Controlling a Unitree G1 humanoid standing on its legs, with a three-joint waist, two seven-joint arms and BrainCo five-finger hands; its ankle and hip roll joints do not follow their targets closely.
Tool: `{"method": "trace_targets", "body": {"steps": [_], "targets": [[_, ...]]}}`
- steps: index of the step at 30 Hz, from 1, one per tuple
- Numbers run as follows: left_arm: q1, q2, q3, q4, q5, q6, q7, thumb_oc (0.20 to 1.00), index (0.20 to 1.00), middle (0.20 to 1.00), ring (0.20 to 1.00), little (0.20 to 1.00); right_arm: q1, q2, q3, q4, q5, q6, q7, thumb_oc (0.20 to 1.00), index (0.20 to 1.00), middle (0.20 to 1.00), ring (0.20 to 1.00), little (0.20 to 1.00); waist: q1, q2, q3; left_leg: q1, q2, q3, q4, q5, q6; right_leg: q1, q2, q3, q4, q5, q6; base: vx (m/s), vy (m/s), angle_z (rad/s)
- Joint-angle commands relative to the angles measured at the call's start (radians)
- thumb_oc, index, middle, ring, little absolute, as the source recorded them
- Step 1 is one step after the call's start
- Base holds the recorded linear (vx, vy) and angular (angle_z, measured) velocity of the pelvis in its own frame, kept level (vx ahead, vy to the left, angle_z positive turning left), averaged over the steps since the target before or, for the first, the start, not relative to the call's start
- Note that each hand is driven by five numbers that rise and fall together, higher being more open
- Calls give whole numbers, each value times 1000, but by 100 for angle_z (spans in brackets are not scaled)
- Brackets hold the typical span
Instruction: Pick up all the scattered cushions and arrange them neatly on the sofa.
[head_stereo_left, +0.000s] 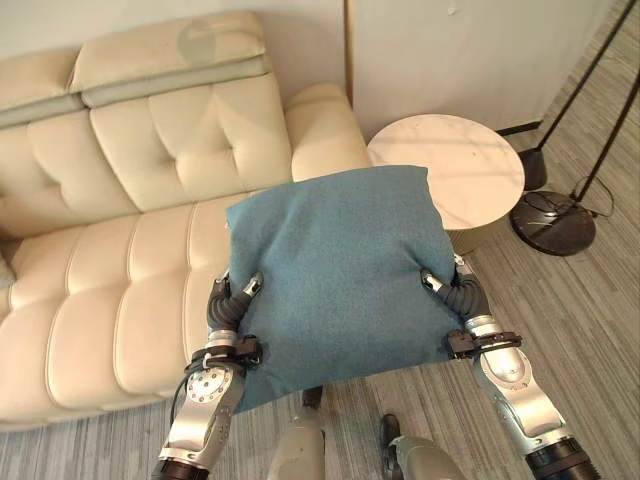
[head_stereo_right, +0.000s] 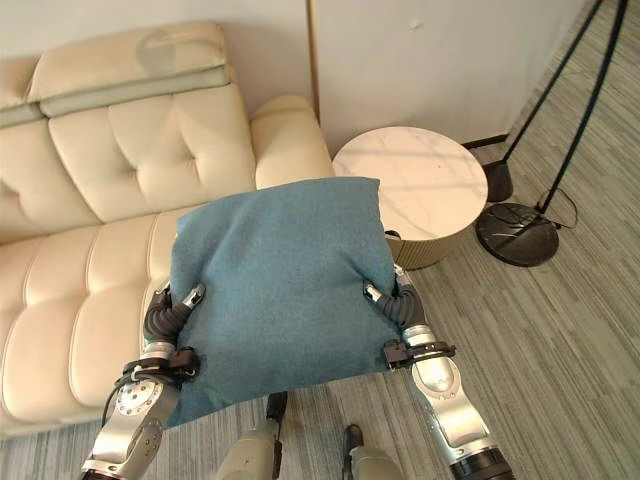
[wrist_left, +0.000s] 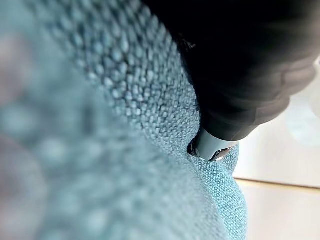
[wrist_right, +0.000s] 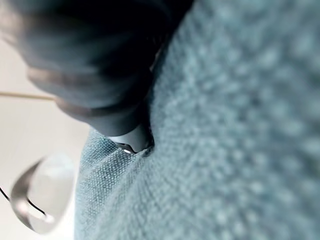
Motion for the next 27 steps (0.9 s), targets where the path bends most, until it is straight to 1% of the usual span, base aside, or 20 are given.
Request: {"method": "trace_targets", "body": {"steps": [1,2,3,5,6,7,9,12,14,15,16,17,20,24,26,27], "targets": [[-115,13,-31,-99,30,-91,-83,200,200,200,200,200,-59,35,-2,-138,0,-87,21,200,200,200,200,200,-63,-54,-64,42,-67,40,105,55,-6,210,-38,29,-324,23,165,-68,-17,67],[-114,9,-39,-99,29,-89,-89,200,200,200,200,200,-47,33,-5,-144,-2,-87,27,200,200,200,200,200,-73,-57,-67,58,-66,59,123,33,-4,213,-46,11,-335,28,167,-88,-17,75],[-120,3,-51,-95,29,-87,-94,200,200,200,200,200,-38,33,-13,-150,-2,-90,31,200,200,200,200,200,-87,-58,-71,83,-54,103,127,20,-4,216,-53,-18,-343,30,170,-67,-2,92],[-132,-5,-72,-89,20,-86,-99,200,200,200,200,200,-18,28,-27,-161,-4,-90,32,200,200,200,200,200,-111,-55,-83,119,-18,204,118,18,-13,225,-67,-80,-352,30,176,-26,26,108],[-140,-10,-91,-82,13,-82,-108,200,200,200,200,200,-4,27,-38,-172,4,-90,35,200,200,200,200,200,-133,-42,-98,167,13,278,67,23,-26,233,-77,-136,-360,31,183,12,35,104],[-140,-10,-91,-83,12,-82,-108,200,200,200,200,200,-3,27,-38,-172,4,-90,35,200,200,200,200,200,-134,-42,-98,169,12,277,65,24,-26,235,-77,-137,-361,31,183,55,50,87],[-134,-3,-97,-81,19,-74,-110,200,200,200,200,200,-4,30,-37,-172,5,-86,32,200,200,200,200,200,-137,-37,-102,182,11,268,39,33,-31,252,-82,-161,-371,32,186,89,75,113],[-117,4,-88,-88,26,-66,-115,200,200,200,200,200,-6,38,-23,-168,11,-80,40,200,200,200,200,200,-129,-46,-107,198,0,256,20,28,-28,267,-91,-164,-372,36,190,135,124,41],[-107,16,-77,-93,33,-66,-118,200,200,200,200,200,-14,44,-10,-166,13,-73,50,200,200,200,200,200,-117,-59,-99,192,-13,249,35,9,-15,275,-104,-154,-366,36,198,105,139,19],[-107,16,-76,-93,33,-66,-118,200,200,200,200,200,-15,44,-10,-166,13,-73,50,200,200,200,200,200,-117,-59,-99,191,-13,249,36,8,-15,274,-105,-154,-366,36,198,66,117,5],[-106,20,-70,-95,29,-67,-116,200,200,200,200,200,-22,50,-5,-166,18,-71,51,200,200,200,200,200,-108,-70,-96,181,-23,245,56,-8,-7,275,-113,-148,-364,38,202,48,85,4],[-106,20,-70,-95,29,-67,-116,200,200,200,200,200,-22,50,-5,-166,18,-71,51,200,200,200,200,200,-108,-70,-96,180,-23,245,57,-9,-7,274,-113,-147,-364,38,202,88,139,2],[-101,28,-57,-106,25,-69,-118,200,200,200,200,200,-31,59,1,-173,27,-71,61,200,200,200,200,200,-95,-84,-95,162,-38,238,95,-40,6,276,-129,-138,-365,41,212,84,133,-3],[-100,38,-50,-108,19,-72,-123,200,200,200,200,200,-37,66,-1,-179,41,-72,72,200,200,200,200,200,-76,-100,-93,121,-67,218,152,-83,25,270,-157,-122,-359,48,231,83,168,-5],[-98,38,-48,-104,10,-71,-127,200,200,200,200,200,-34,69,-7,-182,44,-70,77,200,200,200,200,200,-72,-102,-99,105,-87,208,168,-102,40,262,-171,-113,-336,44,237,107,209,0],[-99,38,-49,-100,8,-68,-129,200,200,200,200,200,-28,70,-11,-185,44,-71,81,200,200,200,200,200,-69,-100,-102,108,-97,203,164,-109,48,258,-181,-113,-304,36,242,110,225,5]]}}
